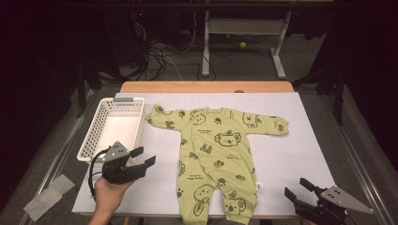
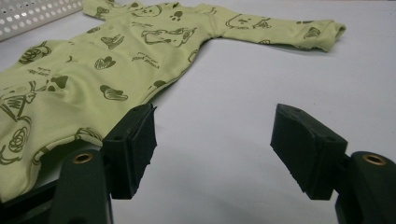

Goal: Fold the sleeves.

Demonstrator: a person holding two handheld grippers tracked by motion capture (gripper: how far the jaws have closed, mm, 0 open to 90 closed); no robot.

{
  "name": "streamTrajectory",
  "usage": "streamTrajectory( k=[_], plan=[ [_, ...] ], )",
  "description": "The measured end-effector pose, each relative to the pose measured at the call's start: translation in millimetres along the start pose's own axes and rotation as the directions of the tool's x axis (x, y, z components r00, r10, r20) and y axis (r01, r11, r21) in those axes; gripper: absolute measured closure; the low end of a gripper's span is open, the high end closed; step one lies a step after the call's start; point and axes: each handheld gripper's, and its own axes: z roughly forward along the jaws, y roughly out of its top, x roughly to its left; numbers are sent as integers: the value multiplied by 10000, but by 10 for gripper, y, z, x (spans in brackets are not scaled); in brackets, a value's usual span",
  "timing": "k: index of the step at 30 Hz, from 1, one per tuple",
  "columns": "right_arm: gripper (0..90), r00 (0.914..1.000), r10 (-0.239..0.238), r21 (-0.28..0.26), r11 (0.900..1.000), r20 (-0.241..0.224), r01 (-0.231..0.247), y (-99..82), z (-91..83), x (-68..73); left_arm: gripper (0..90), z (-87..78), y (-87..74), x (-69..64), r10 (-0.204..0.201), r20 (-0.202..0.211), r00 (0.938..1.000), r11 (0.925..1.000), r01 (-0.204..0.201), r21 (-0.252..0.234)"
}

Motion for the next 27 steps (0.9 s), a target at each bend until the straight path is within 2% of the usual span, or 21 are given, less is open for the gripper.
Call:
streamTrajectory(
  k=[8,11,16,21,27],
  plan=[
    [316,10000,-30,-1,10000,14,30,3,-4,11,369,119,221,13,82,88,9999,9999,-83,77],
    [316,10000,6,-2,10000,5,-6,2,-2,4,369,174,301,29,139,2,9999,9998,-139,110],
    [319,9999,135,-7,9999,11,-135,1,-2,-4,376,283,399,95,-121,-76,9999,9998,122,173],
    [322,10000,72,-34,10000,-13,-72,-1,-6,-3,391,393,489,137,-233,-245,9994,9990,242,387],
    [323,9999,110,2,9999,-37,-110,-1,-2,-8,391,536,642,207,-317,-599,9977,9958,366,839]
  ],
)
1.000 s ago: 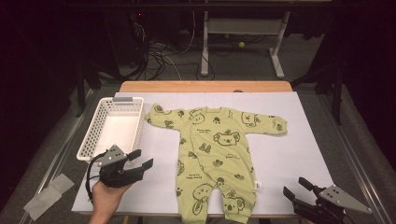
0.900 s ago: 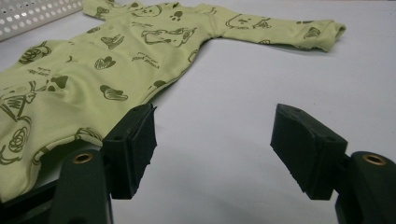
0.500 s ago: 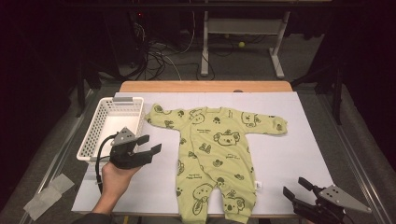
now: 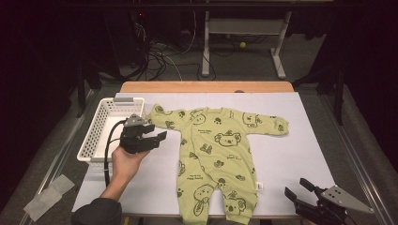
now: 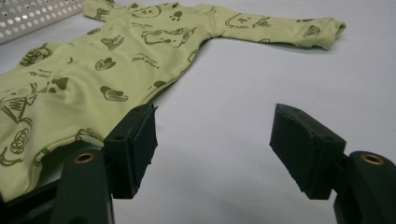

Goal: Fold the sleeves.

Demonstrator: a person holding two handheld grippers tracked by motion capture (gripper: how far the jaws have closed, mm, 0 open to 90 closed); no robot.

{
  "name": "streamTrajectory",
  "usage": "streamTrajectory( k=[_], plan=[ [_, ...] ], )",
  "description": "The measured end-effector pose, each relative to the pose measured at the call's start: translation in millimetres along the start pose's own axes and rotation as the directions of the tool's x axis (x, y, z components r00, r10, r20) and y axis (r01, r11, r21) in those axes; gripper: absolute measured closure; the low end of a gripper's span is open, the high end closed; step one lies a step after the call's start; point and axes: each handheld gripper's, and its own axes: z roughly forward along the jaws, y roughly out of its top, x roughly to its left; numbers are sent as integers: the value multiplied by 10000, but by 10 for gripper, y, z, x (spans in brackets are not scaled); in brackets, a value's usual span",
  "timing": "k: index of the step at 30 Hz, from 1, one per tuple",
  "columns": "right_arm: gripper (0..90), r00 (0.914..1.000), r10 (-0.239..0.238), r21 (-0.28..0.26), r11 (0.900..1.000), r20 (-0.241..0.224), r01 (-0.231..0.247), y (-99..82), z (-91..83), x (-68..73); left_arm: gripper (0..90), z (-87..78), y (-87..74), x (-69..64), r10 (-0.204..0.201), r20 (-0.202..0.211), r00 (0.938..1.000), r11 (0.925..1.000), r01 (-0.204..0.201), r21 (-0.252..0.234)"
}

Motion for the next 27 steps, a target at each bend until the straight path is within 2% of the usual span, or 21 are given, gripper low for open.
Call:
streamTrajectory(
  k=[3,7,12,18,22,25,27],
  plan=[
    [324,10000,21,9,10000,-9,-21,0,0,0,391,70,81,25,-108,-113,9999,9997,110,203],
    [324,10000,-8,31,10000,-38,8,1,2,2,392,174,189,62,-179,-287,9994,9971,200,740],
    [325,10000,-16,47,10000,-65,16,2,4,2,393,334,321,145,-461,-227,9987,9891,488,1387],
    [327,9999,-63,63,10000,-106,64,3,8,4,393,543,473,196,-473,-584,9972,9775,583,2026],
    [327,9998,-94,90,9999,-146,95,5,10,7,393,694,580,216,-421,-797,9959,9654,611,2535],
    [327,9998,-88,164,9998,-170,91,6,18,4,392,855,621,242,-258,-1130,9933,9488,599,3103],
    [327,9998,-99,173,9998,-181,102,6,18,4,393,946,636,278,-432,-1272,9909,9395,836,3322]
  ],
)
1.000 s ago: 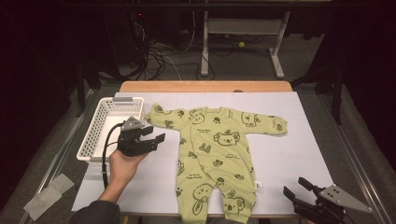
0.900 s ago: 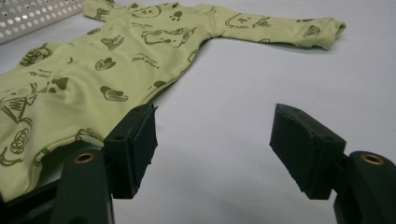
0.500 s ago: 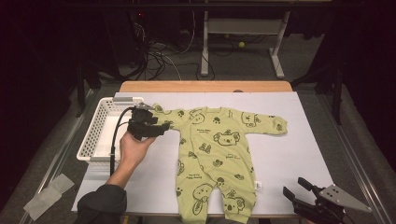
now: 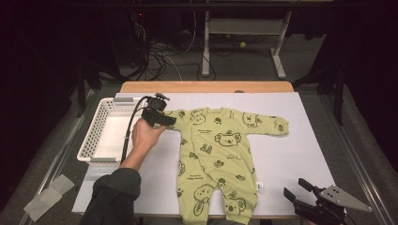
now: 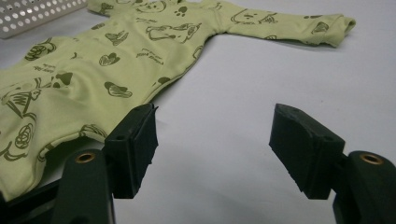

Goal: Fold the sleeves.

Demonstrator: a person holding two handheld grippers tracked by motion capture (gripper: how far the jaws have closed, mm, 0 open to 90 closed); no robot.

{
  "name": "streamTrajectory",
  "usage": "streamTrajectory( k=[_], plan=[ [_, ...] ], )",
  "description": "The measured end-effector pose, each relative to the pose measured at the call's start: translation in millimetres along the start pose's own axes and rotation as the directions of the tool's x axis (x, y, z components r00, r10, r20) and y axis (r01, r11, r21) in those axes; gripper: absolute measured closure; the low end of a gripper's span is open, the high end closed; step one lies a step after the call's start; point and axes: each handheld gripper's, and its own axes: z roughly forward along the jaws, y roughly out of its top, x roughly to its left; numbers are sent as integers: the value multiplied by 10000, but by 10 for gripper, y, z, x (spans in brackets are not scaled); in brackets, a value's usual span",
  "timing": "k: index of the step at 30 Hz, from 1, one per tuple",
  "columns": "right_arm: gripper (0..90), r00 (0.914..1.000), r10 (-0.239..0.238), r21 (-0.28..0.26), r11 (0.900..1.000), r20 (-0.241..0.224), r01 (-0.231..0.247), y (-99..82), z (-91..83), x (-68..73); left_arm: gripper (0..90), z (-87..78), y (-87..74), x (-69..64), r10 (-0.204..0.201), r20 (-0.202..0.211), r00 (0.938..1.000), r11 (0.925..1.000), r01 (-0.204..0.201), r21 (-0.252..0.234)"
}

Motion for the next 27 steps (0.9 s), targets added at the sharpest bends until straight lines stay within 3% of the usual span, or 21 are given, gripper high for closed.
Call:
streamTrajectory(
  k=[5,8,15,20,21,23,27],
  plan=[
    [327,10000,31,33,10000,-60,-31,2,8,-2,393,225,53,61,-651,-14,9979,9966,651,502],
    [327,10000,-14,45,10000,-75,14,3,10,1,393,324,60,75,-835,-85,9965,9946,839,617],
    [327,10000,-5,71,10000,-92,6,4,13,0,393,403,77,189,-1243,-574,9906,9896,1279,653],
    [327,9999,-9,83,10000,-131,10,5,16,1,393,506,78,225,-1562,-585,9860,9823,1613,951],
    [327,9999,2,83,10000,-131,0,4,14,1,404,545,72,221,-1567,-581,9859,9803,1624,1124],
    [327,9999,-8,76,10000,-136,9,4,13,-2,443,563,69,186,-1323,-836,9877,9850,1404,1003],
    [327,9998,-6,100,9999,-180,8,4,16,-2,580,547,63,190,-1339,-730,9883,9846,1410,1029]
  ],
)
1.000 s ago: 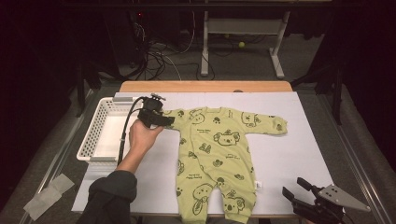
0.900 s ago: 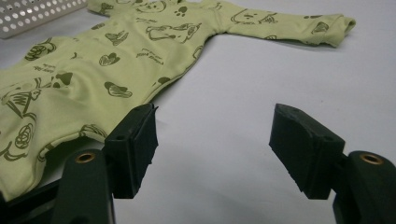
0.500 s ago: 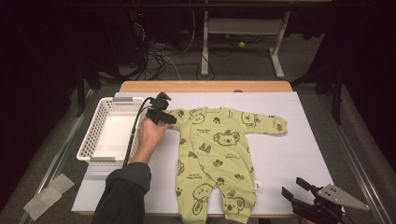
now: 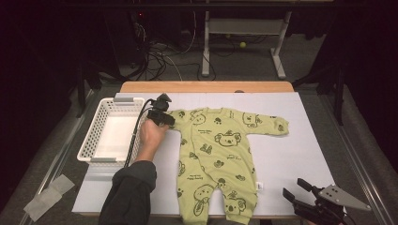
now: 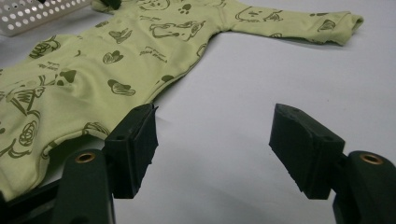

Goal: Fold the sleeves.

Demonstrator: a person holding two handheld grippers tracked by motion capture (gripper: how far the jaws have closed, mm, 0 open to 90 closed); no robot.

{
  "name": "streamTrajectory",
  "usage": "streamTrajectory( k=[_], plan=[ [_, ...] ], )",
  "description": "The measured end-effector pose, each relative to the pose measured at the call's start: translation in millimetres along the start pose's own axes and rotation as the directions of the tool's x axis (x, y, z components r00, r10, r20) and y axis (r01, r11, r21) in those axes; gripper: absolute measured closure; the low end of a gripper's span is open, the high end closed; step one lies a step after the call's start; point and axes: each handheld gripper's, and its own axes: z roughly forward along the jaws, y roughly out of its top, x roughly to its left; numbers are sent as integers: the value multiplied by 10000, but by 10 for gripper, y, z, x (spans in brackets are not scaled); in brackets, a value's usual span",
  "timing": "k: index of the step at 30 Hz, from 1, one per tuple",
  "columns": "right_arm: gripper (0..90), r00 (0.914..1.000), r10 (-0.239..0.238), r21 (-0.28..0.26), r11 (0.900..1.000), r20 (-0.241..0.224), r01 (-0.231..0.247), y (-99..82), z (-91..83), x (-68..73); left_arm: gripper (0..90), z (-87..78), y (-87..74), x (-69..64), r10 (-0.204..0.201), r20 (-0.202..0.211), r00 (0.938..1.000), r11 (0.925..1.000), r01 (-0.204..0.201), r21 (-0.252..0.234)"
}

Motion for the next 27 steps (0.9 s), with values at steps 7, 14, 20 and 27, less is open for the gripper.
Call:
streamTrajectory(
  k=[7,14,20,27],
  plan=[
    [326,10000,-28,-15,10000,-48,28,1,0,7,821,-3,15,12,-254,383,9989,9996,249,140],
    [325,10000,21,10,10000,-70,-21,2,5,0,839,-40,24,26,-197,634,9978,9998,191,90],
    [325,10000,-14,7,10000,-55,14,2,3,6,839,-262,91,-132,502,847,9951,9975,-457,-539],
    [325,10000,-17,5,10000,-48,17,2,3,7,838,-487,181,-445,1785,1131,9774,9801,-1665,-1079]
  ],
)
